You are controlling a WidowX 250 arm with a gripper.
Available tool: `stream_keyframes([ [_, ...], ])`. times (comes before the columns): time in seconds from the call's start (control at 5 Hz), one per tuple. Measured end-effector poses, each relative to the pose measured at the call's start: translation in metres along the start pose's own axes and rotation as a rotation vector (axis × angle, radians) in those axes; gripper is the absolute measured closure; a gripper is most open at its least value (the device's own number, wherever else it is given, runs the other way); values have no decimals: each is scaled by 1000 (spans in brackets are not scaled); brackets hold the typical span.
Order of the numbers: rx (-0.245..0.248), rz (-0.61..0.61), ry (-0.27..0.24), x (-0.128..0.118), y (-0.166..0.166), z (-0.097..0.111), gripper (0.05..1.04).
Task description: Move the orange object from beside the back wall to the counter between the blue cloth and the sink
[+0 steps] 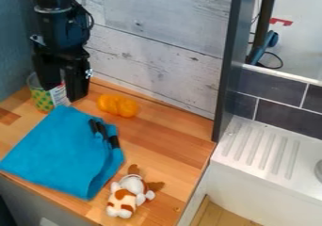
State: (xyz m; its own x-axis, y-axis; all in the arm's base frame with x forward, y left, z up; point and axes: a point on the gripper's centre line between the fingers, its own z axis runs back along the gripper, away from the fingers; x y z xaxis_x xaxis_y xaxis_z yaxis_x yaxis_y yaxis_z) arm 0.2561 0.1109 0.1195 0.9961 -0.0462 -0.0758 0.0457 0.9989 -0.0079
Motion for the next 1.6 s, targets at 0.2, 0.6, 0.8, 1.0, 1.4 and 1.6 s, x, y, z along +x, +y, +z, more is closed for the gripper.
stream_keyframes([
  [0.2, -14, 0, 24, -1, -2, -8, 85],
  [0.6, -52, 513, -172, 27, -4, -20, 85],
  [0.8, -43, 762, -217, 39, -11, -18, 85],
  [1.0, -58, 1022, -226, 62, -9, -19, 85],
  [1.4, -66, 1444, -318, 94, -14, -36, 85],
  [1.6, -64, 1589, -331, 100, -8, -49, 85],
])
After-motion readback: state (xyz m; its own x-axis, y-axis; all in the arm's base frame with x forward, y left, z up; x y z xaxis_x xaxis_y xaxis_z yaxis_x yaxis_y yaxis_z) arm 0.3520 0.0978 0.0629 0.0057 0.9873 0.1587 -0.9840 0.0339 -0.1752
